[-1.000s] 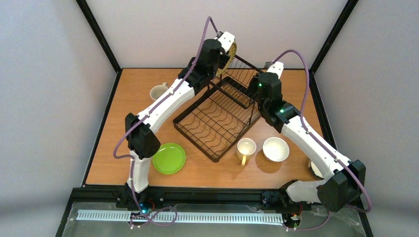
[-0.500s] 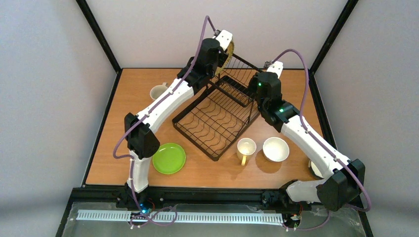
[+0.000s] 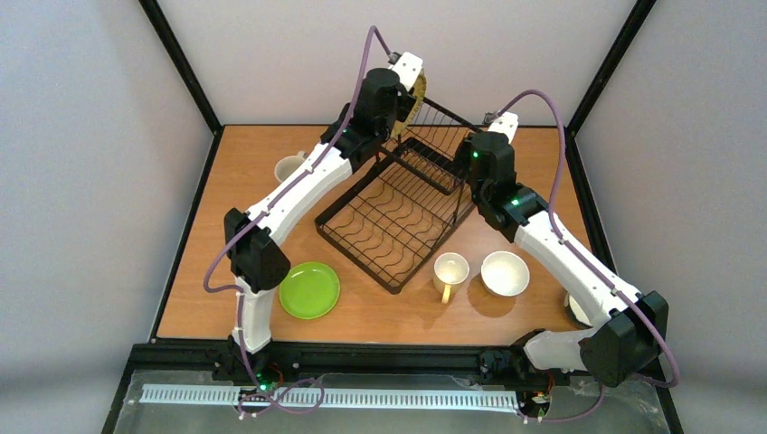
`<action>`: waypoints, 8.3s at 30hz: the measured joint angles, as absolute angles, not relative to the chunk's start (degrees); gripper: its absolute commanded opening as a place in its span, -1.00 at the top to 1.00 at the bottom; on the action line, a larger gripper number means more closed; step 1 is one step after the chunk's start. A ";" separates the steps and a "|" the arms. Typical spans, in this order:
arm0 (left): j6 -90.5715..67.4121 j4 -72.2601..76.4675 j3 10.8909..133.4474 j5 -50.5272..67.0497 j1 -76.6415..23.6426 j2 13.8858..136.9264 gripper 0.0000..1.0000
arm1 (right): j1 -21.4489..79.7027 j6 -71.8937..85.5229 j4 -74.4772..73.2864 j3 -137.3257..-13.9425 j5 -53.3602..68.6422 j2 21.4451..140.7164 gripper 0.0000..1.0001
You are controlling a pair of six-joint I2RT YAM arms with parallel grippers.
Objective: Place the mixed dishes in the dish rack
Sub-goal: Grab the plate at the center of the board, then pass from the right arm to the left
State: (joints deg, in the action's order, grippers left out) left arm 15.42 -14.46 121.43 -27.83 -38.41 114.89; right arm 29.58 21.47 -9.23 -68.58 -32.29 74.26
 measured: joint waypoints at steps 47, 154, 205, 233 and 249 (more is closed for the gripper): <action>6.81 -24.53 119.37 -28.62 -41.65 101.19 -0.58 | 29.58 24.47 -11.29 -65.63 -30.72 66.43 -0.51; -70.30 -49.32 36.47 -17.78 -41.69 36.38 -0.60 | 69.34 61.43 5.82 -60.45 -9.72 110.78 0.28; -70.76 -52.10 39.79 -21.67 -41.69 30.76 -0.83 | 63.94 56.97 -0.54 -58.06 -13.13 93.30 0.96; -70.70 -47.59 36.34 -19.86 -41.69 28.40 -1.00 | 60.75 56.86 -0.62 -55.31 -10.48 82.98 0.96; -70.98 -38.13 28.34 -19.27 -41.69 15.68 -0.99 | 60.25 59.83 0.80 -53.39 -3.29 81.78 0.96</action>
State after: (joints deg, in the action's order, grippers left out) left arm -70.98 -38.13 28.34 -19.27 -41.69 15.68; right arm 60.25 59.83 0.80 -53.39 -3.29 81.78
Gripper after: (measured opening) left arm 0.996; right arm 0.038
